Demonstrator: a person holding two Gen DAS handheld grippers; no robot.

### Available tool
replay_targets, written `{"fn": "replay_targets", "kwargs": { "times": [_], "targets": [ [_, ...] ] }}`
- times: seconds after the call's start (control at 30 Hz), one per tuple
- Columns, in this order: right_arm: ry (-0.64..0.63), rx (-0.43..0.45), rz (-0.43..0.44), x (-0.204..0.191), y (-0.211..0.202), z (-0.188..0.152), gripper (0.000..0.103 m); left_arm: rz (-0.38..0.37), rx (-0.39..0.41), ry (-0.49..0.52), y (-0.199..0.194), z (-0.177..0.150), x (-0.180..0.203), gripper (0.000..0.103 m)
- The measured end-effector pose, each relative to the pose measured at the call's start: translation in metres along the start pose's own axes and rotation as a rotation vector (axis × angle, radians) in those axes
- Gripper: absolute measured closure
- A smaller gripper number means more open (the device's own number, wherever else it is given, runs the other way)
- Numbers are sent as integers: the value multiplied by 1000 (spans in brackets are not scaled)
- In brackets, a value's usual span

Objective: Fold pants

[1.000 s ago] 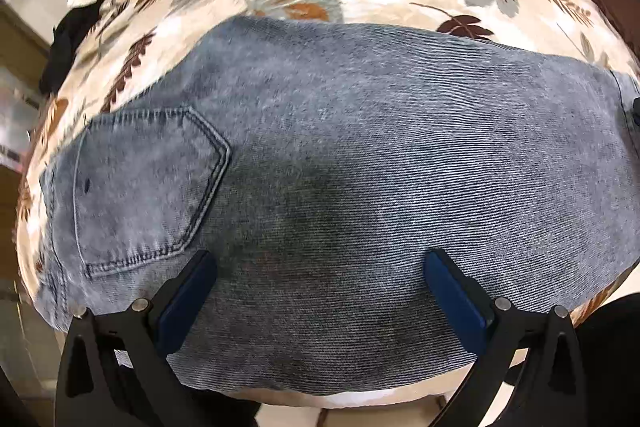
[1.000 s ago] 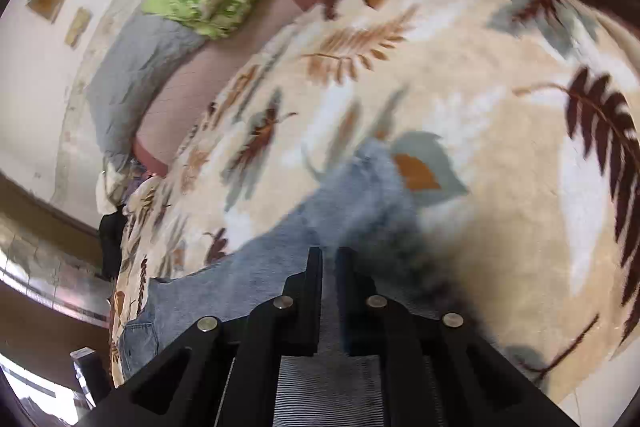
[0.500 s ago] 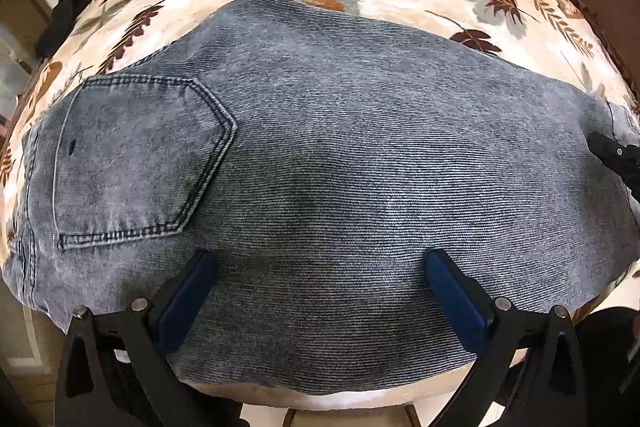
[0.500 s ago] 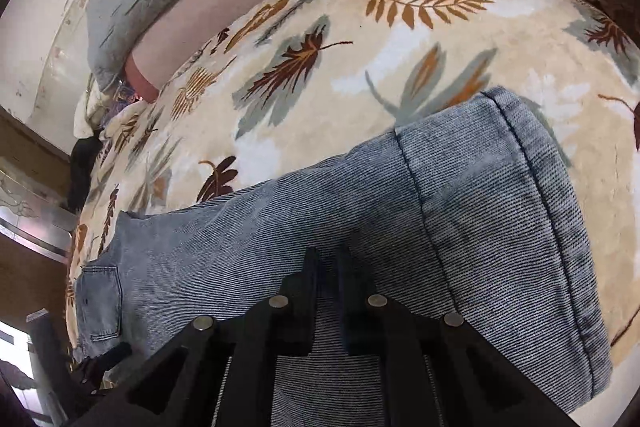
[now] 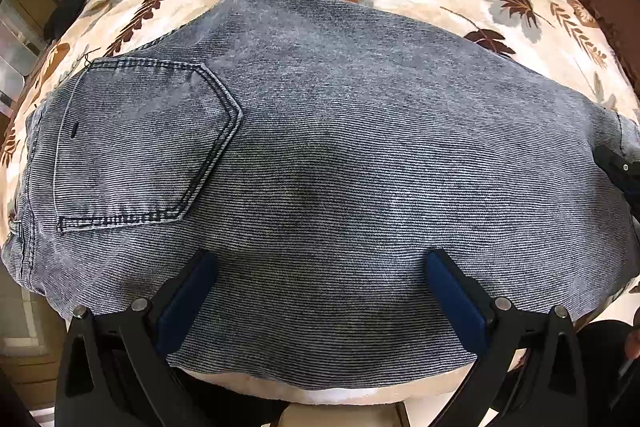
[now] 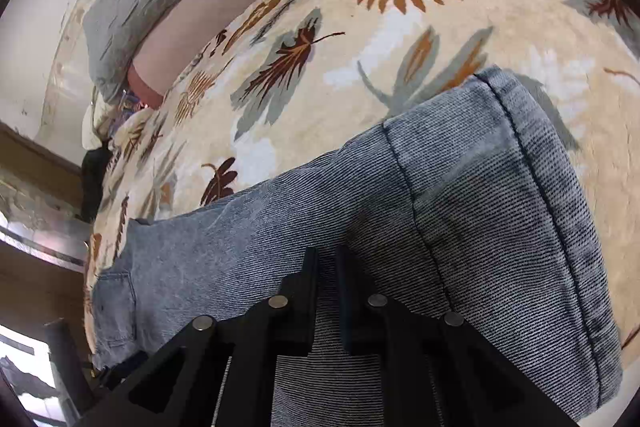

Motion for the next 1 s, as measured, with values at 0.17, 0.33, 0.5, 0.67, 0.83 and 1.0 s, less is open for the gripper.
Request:
{"fn": "replay_targets", "kwargs": {
  "times": [0.17,0.33,0.5,0.67,0.83,1.0],
  "targets": [
    [0,11,14,1,0,-2,92,3,-1,2,-1,-2,-1,0],
    [-4,15,-25,0,0,-3,92,-23,22,28,-2,-4,-4,0],
    [-100,21,-156,-10,1,-6,92,-39,65,46,-5,-9,-8,0],
    [-113,21,-229,-11,3,-8,92,-61,82,86,-7,-17,-9,0],
    [-65,-33,-302,-13,6,-10,91,-75,48,136,-9,-22,-7,0],
    [-76,-4,-333,-12,8,-15,91,-79,1,170,-7,-21,-9,0]
  ]
}}
Point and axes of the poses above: each gripper's, at about its wrist camera, not at the fingertips, and y roughly the way its jaws point, x to its right, z to its top, the point moved 10 cm from there along y, roughly the way its jaws point, and after that the axes turned 11 degrees about -y, right-handed, at the moved point
